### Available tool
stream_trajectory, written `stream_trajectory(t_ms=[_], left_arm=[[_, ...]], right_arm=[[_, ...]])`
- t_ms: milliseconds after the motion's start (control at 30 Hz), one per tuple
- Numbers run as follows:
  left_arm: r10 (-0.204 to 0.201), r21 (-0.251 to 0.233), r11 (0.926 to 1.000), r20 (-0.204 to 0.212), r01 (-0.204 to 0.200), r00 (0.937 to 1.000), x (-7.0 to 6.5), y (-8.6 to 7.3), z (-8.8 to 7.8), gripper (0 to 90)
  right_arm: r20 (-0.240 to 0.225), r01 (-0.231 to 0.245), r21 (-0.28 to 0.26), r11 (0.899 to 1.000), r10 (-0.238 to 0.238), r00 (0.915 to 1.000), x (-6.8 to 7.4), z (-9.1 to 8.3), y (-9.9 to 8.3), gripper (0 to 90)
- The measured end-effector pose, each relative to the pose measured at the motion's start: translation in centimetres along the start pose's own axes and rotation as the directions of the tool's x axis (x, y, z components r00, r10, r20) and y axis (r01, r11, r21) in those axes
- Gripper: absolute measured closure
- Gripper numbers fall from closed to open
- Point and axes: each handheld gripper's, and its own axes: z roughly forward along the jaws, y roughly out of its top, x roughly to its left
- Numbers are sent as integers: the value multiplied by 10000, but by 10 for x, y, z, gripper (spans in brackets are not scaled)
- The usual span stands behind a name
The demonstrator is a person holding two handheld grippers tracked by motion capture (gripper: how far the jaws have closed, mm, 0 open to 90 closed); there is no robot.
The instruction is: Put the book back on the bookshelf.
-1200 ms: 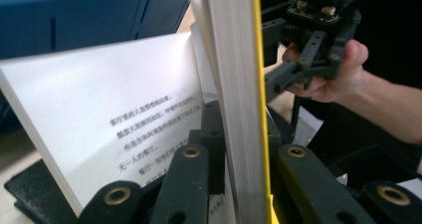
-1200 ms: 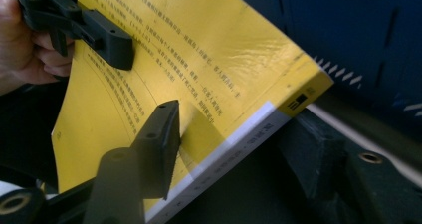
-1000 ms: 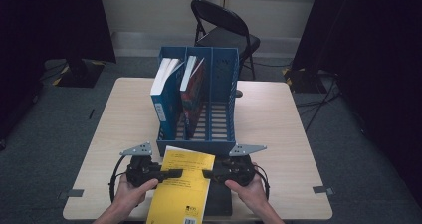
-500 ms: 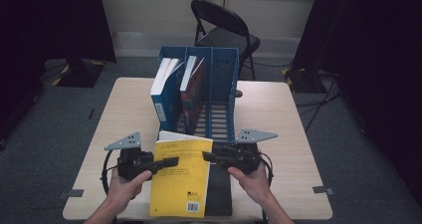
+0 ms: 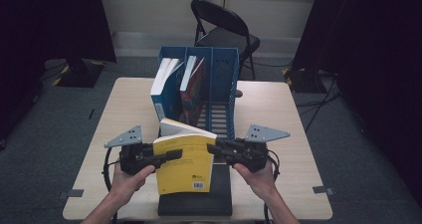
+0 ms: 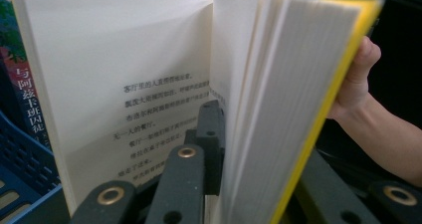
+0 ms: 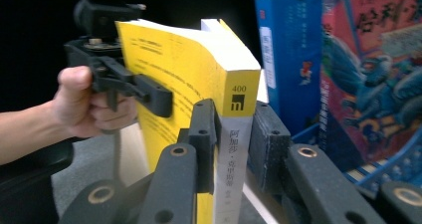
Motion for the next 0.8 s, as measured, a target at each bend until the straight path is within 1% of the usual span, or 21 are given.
stream_trajectory(t_ms=[67,133,167,233,300,367,400,433,467,533,567,600,633,667,733,800], left_arm=[[10,9,10000,54,-10,10000,-1,-1,-1,771],[86,7,10000,77,-86,9999,-4,-3,-3,759],[184,23,9998,55,-184,9998,-5,-4,-5,753],[251,9,9997,-164,-251,9996,-7,-6,-7,716],[373,28,9993,-383,-372,9986,-8,-10,-10,684],[383,132,9992,-618,-375,9974,-6,-13,-15,645],[352,103,9993,-648,-346,9973,-5,-14,-16,632],[314,94,9995,-809,-308,9962,-4,-15,-19,622],[284,106,9996,-970,-275,9949,-3,-16,-21,598],[274,255,9994,-1409,-240,9896,0,-19,-26,579],[257,396,9990,-1592,-197,9869,2,-21,-27,552],[232,495,9987,-1835,-143,9827,3,-23,-28,496],[171,550,9985,-1962,-65,9804,6,-27,-28,464],[103,565,9984,-2059,14,9785,7,-29,-28,460],[-1,724,9972,-2264,169,9740,12,-34,-25,401],[-173,852,9957,-2245,373,9743,17,-38,-19,376]], right_arm=[[-126,102,67,9999,-101,9999,2,1,-1,724],[-344,332,434,9985,-317,9989,5,6,-3,683],[-398,392,516,9979,-371,9985,7,9,-5,682],[-497,468,773,9959,-430,9978,10,17,-10,675],[-576,637,1116,9917,-575,9967,13,25,-14,660],[-650,806,1403,9868,-720,9953,17,32,-18,653],[-672,844,1499,9851,-750,9949,18,35,-20,653],[-669,855,1557,9841,-759,9949,18,36,-21,653],[-676,858,1640,9827,-756,9948,19,39,-23,653],[-693,867,1692,9818,-759,9947,19,41,-25,662],[-661,849,1722,9814,-745,9950,19,41,-25,674],[-605,848,1742,9810,-753,9953,19,42,-25,696],[-564,809,1703,9821,-722,9958,19,42,-25,720],[-564,791,1683,9826,-705,9959,18,42,-25,744],[-470,888,1742,9807,-818,9955,18,41,-24,751],[-347,1015,1823,9780,-967,9947,18,40,-23,753]])
